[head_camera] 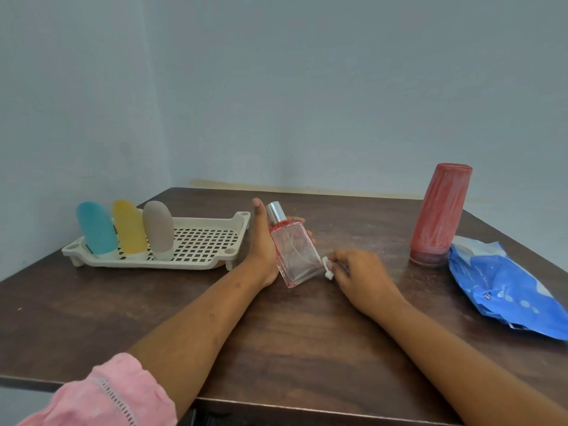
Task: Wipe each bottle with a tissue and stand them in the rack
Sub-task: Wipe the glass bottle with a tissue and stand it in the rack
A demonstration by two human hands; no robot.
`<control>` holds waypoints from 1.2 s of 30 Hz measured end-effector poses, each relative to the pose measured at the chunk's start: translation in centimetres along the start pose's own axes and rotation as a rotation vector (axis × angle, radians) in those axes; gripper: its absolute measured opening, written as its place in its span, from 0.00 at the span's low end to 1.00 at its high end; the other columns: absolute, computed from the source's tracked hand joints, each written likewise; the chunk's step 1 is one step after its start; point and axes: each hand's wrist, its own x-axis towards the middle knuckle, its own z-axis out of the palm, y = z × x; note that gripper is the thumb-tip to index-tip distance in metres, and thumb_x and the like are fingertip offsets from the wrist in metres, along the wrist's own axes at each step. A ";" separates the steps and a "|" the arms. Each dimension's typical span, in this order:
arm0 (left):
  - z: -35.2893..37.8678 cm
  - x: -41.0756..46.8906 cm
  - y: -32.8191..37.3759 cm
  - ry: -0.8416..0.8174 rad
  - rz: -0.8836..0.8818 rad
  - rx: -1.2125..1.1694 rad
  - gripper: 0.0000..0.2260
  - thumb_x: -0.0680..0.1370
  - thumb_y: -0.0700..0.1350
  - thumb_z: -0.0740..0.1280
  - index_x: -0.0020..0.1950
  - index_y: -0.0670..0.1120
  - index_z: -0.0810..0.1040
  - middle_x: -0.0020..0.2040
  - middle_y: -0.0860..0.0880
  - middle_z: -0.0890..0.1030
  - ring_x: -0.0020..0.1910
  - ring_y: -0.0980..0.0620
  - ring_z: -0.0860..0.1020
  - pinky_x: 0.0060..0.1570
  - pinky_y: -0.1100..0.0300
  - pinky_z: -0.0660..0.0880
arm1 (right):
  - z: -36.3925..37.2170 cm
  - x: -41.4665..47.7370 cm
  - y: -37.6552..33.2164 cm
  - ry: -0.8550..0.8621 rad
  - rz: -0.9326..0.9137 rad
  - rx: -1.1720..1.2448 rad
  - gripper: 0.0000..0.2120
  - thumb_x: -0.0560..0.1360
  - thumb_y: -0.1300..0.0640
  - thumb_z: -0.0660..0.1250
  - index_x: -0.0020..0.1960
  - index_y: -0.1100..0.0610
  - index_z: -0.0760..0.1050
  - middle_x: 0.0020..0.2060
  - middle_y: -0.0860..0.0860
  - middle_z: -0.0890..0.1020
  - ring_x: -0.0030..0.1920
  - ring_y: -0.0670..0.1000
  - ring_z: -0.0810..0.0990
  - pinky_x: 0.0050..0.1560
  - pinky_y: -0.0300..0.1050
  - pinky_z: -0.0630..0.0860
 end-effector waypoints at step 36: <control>0.6 -0.5 0.1 0.001 0.002 0.005 0.40 0.74 0.73 0.46 0.44 0.39 0.79 0.37 0.39 0.81 0.36 0.45 0.81 0.44 0.52 0.79 | 1.0 -0.8 -2.6 0.113 -0.589 -0.104 0.12 0.74 0.61 0.59 0.49 0.58 0.80 0.48 0.51 0.82 0.49 0.49 0.76 0.53 0.38 0.69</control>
